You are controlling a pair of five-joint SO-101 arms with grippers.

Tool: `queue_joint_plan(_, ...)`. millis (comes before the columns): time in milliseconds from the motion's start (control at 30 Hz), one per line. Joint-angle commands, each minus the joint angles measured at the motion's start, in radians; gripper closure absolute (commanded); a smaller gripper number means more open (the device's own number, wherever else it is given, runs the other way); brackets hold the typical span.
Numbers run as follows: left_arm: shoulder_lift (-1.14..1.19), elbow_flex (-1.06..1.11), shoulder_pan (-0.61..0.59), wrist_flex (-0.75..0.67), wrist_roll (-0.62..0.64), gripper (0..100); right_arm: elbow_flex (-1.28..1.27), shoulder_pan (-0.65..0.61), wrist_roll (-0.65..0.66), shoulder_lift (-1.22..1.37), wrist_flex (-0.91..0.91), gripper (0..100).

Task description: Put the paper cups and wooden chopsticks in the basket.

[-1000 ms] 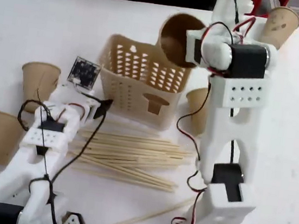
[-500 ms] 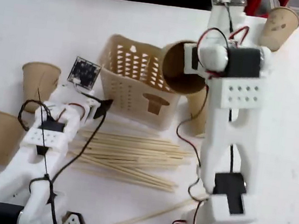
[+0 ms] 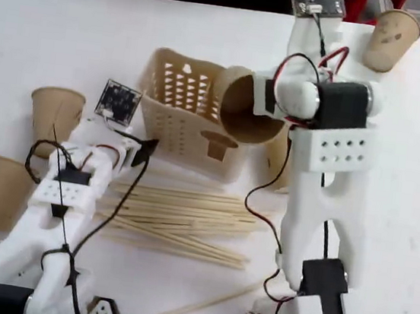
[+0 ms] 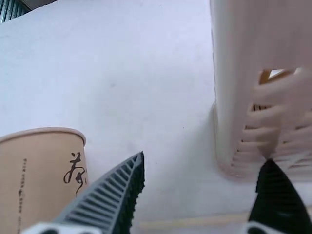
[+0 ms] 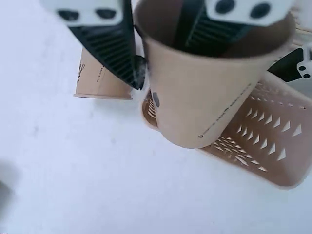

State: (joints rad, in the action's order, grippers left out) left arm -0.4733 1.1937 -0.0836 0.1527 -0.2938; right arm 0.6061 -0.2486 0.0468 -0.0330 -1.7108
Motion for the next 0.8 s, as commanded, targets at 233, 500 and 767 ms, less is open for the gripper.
queue_joint_plan(233, -0.004, -0.008, -0.007, -0.021, 0.006, 65, 0.003, -0.021, 0.002, -0.015, 0.12, 75.5)
queue_joint_plan(500, -0.004, -0.008, -0.007, -0.021, 0.006, 65, 0.003, -0.113, 0.003, -0.097, 0.193, 71.1)
queue_joint_plan(767, -0.004, -0.008, -0.007, -0.021, 0.006, 65, -0.003, -0.002, 0.083, -0.127, 0.185, 71.1)
